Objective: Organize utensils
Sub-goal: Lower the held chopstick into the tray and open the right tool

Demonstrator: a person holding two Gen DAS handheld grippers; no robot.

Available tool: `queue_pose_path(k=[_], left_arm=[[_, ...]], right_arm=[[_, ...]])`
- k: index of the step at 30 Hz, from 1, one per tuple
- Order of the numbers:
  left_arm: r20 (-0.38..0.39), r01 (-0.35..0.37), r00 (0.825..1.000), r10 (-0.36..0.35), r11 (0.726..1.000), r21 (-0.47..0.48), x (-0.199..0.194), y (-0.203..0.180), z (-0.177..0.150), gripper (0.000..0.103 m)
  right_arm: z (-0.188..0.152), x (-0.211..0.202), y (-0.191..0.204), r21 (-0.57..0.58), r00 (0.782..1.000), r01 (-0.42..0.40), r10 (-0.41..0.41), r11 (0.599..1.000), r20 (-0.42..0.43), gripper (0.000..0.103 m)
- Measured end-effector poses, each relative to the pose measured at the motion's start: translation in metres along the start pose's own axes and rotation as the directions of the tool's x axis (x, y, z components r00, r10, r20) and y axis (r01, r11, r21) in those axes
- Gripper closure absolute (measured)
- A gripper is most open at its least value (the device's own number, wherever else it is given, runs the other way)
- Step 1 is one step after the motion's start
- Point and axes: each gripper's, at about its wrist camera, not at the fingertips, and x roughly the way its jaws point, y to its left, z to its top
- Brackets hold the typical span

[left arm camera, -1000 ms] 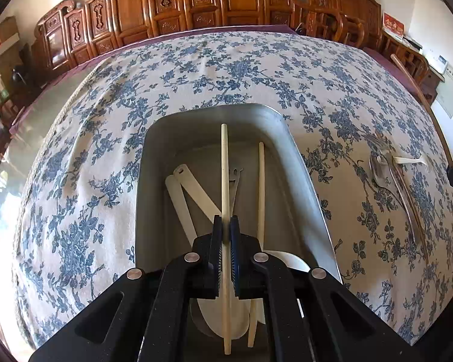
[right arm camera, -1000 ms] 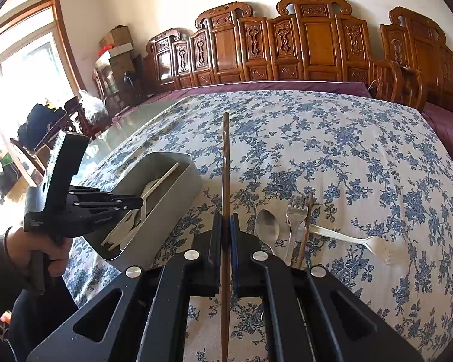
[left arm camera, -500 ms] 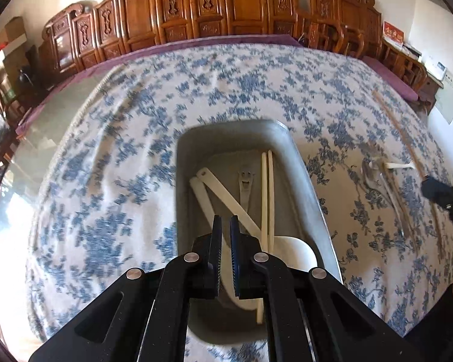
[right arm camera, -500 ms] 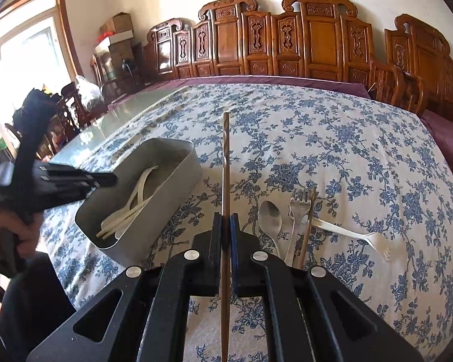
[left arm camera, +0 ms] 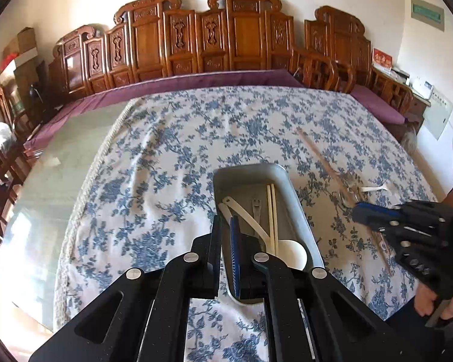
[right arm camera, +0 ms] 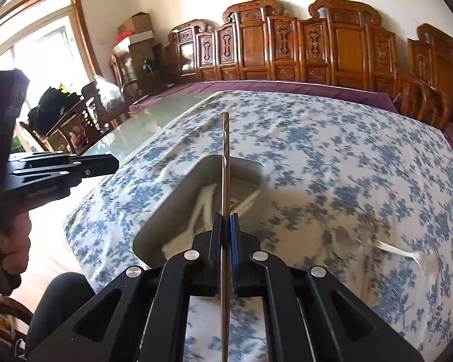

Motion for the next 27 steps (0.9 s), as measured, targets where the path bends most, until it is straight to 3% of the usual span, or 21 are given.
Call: queue_pose_path(k=[11, 14, 21, 27], left_arm=[[0.015, 0.001, 1.000, -0.001, 1.000, -0.030, -0.017, 0.032, -0.009, 0.097], [0.004, 0.001, 1.000, -0.001, 0.999, -0.045, -0.012, 0.039, -0.014, 0.082], [-0.015, -0.003, 1.000, 0.002, 0.998, -0.068, -0.003, 0.051, -0.029, 0.079], [-0.029, -0.001, 1.000, -0.002, 0.996, -0.088, 0.004, 0.059, -0.040, 0.077]], right_arm=[[0.017, 0.056, 0.016, 0.102, 0.996, -0.028, 0.036, 0.994, -0.082, 0.096], [0.015, 0.071, 0.016, 0.130, 0.994, -0.021, 0.035, 0.991, -0.106, 0.096], [0.011, 0.102, 0.017, 0.167, 0.986, -0.004, 0.032, 0.986, -0.165, 0.096], [0.008, 0.124, 0.018, 0.149, 0.976, 0.052, -0.018, 0.988, -0.219, 0.096]])
